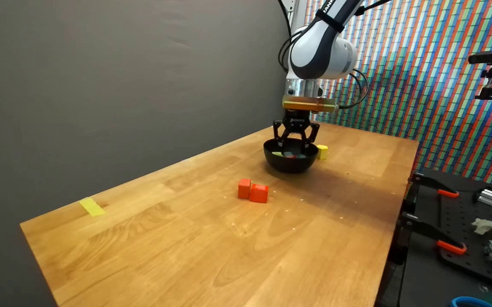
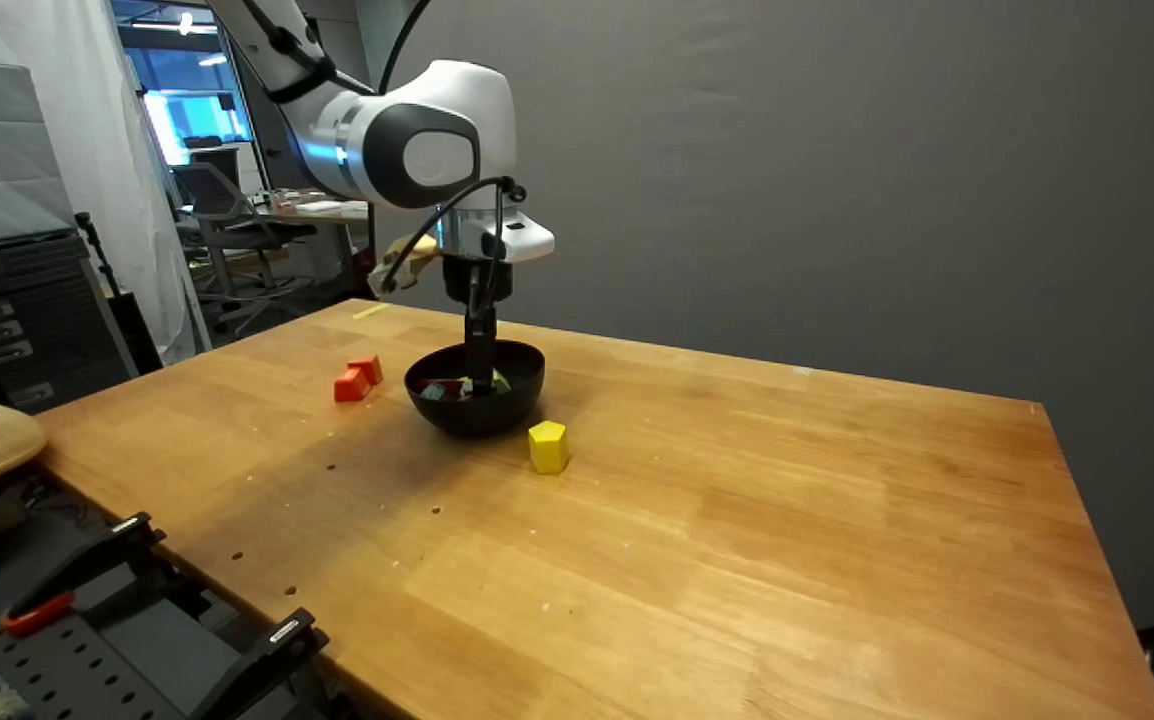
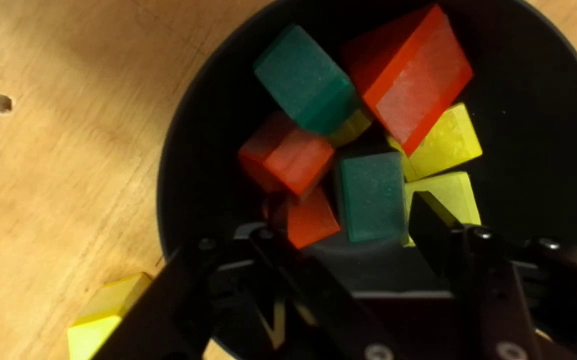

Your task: Remove the cubes from the bowl

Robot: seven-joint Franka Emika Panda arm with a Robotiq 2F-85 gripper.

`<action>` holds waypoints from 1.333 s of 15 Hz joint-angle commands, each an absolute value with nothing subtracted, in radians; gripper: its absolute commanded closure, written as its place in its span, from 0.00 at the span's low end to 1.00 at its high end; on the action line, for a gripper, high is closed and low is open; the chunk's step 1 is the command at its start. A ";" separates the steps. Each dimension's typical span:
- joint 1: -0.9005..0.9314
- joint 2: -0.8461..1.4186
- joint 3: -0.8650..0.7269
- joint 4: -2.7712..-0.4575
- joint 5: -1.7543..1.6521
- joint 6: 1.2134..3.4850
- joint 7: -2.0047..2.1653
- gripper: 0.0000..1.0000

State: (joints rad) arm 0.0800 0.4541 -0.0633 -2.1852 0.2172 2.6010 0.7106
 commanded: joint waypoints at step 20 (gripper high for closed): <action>0.157 0.463 -0.121 -2.134 0.077 2.642 0.862 0.91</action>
State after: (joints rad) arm 0.1733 0.5019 -0.1193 -2.1254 0.0616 2.6338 0.8604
